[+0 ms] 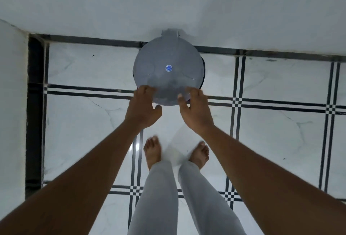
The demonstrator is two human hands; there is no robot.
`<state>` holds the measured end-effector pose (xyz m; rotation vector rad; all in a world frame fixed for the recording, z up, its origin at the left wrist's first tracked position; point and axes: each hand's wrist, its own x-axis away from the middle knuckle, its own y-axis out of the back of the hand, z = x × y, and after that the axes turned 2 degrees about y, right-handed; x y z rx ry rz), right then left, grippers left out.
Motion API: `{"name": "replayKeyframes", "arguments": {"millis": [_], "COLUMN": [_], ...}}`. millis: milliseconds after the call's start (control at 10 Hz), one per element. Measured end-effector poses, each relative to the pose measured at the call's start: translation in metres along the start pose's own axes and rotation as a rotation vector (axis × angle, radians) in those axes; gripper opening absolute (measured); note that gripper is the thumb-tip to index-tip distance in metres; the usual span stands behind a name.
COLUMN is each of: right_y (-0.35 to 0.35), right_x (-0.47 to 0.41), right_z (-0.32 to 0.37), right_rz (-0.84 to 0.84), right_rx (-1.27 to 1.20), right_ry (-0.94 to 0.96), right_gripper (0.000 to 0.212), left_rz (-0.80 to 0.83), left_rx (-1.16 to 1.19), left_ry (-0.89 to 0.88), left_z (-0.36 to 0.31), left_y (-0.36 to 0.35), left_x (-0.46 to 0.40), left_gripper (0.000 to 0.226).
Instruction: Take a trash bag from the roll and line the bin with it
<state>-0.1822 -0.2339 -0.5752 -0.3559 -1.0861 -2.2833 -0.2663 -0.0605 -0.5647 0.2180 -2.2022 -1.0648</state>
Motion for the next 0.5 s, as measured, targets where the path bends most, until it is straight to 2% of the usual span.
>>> {"name": "replayKeyframes", "arguments": {"millis": [100, 200, 300, 400, 500], "right_y": [-0.022, -0.031, -0.021, 0.002, 0.051], "right_x": [-0.004, -0.01, -0.012, -0.002, 0.013], "right_z": [-0.011, -0.016, 0.002, 0.029, 0.076], "right_rz": [0.188, 0.182, 0.083, 0.04, -0.023], "right_rx": [0.032, 0.034, -0.099, -0.233, -0.318], "right_ry": [-0.088, -0.137, -0.19, -0.265, -0.242], "right_gripper": [0.057, 0.055, 0.036, 0.038, 0.037], "left_rz": [0.199, 0.159, 0.08, -0.016, -0.08], "left_rx": [-0.021, 0.033, 0.196, 0.316, 0.409], "left_ry": [0.059, 0.083, 0.132, 0.122, 0.104], "left_z": [0.01, 0.014, 0.002, -0.014, -0.047], "left_y": [-0.024, -0.03, -0.014, 0.01, 0.06], "left_x": [-0.013, -0.02, -0.013, 0.005, 0.026], "left_gripper": [0.07, 0.067, 0.056, 0.044, 0.041]}}
